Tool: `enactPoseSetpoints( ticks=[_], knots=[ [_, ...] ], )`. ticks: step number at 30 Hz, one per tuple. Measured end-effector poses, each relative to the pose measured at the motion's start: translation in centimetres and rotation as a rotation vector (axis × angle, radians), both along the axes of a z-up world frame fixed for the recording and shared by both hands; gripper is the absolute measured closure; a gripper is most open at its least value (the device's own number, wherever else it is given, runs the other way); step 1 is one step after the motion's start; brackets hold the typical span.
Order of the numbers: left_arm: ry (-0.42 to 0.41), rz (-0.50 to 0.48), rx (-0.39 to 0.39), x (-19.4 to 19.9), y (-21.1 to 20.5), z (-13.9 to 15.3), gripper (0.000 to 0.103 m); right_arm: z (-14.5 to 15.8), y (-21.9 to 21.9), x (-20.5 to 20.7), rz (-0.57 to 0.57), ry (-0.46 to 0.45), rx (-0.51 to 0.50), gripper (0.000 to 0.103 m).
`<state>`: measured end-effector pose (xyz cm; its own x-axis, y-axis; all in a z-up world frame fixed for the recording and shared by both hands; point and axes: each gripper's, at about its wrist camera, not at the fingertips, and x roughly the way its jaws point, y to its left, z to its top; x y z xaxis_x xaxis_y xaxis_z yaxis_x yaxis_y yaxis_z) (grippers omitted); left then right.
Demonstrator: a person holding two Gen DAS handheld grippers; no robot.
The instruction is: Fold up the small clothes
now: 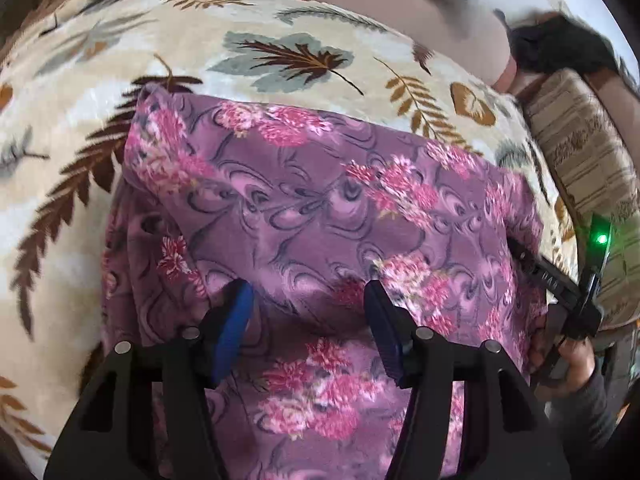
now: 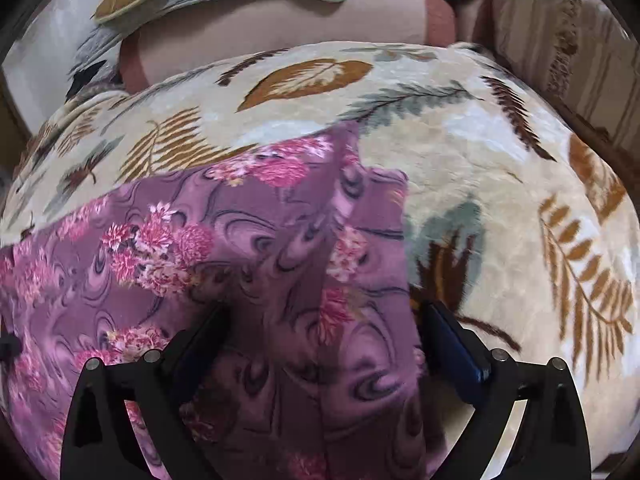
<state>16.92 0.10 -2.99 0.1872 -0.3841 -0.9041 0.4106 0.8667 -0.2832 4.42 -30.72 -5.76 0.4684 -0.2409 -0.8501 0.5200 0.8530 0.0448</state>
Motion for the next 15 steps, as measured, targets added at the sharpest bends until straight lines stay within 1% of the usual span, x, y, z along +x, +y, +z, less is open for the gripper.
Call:
enactPoseSetpoints(
  ticks=[1, 2, 3, 4, 6, 7, 8, 9, 10, 11, 13, 14, 15],
  knots=[
    [0.003, -0.009, -0.008, -0.3, 0.2, 0.6, 0.046, 0.6, 0.1, -0.4, -0.017, -0.016, -0.001, 0.015],
    [-0.001, -0.032, -0.04, -0.8, 0.5, 1.3, 0.046, 1.3, 0.4, -1.0, -0.013, -0.047, 0.007, 0.018],
    [-0.01, -0.05, -0.057, -1.4, 0.7, 1.8, 0.046, 2.1, 0.9, -1.8, 0.005, -0.083, 0.016, 0.018],
    [-0.021, -0.061, -0.063, -2.0, 0.9, 2.1, 0.043, 2.8, 1.8, -2.8, 0.035, -0.13, 0.024, 0.018],
    [-0.031, -0.071, -0.047, -3.2, 1.4, 1.8, 0.04, 3.2, 3.9, -4.5, 0.107, -0.176, 0.019, 0.015],
    [-0.017, -0.07, -0.027, -3.8, 1.6, 0.8, 0.04, 2.8, 5.2, -5.0, 0.156, -0.16, 0.009, 0.013],
    [-0.007, -0.071, -0.01, -4.1, 1.8, -0.1, 0.04, 1.9, 6.0, -4.9, 0.193, -0.125, 0.001, 0.009],
    [-0.032, -0.077, -0.002, -4.5, 2.1, -0.4, 0.041, 0.3, 7.1, -4.6, 0.232, -0.041, -0.04, 0.008],
    [-0.066, -0.092, 0.007, -5.0, 2.0, -0.3, 0.04, -0.1, 8.1, -4.7, 0.252, -0.026, -0.118, 0.008],
    [-0.1, -0.119, 0.048, -5.5, 1.5, 0.2, 0.04, 0.4, 8.9, -5.0, 0.254, -0.049, -0.182, 0.006],
    [-0.111, -0.15, 0.075, -6.0, 1.3, 0.9, 0.04, 1.2, 9.5, -4.8, 0.227, -0.012, -0.181, 0.013],
    [-0.111, -0.156, 0.059, -6.0, 1.8, 1.5, 0.04, 1.8, 10.0, -4.9, 0.22, -0.028, -0.17, 0.016],
    [-0.116, -0.143, 0.03, -5.7, 2.7, 2.2, 0.04, 2.6, 10.6, -5.1, 0.23, -0.061, -0.164, 0.015]
  ],
)
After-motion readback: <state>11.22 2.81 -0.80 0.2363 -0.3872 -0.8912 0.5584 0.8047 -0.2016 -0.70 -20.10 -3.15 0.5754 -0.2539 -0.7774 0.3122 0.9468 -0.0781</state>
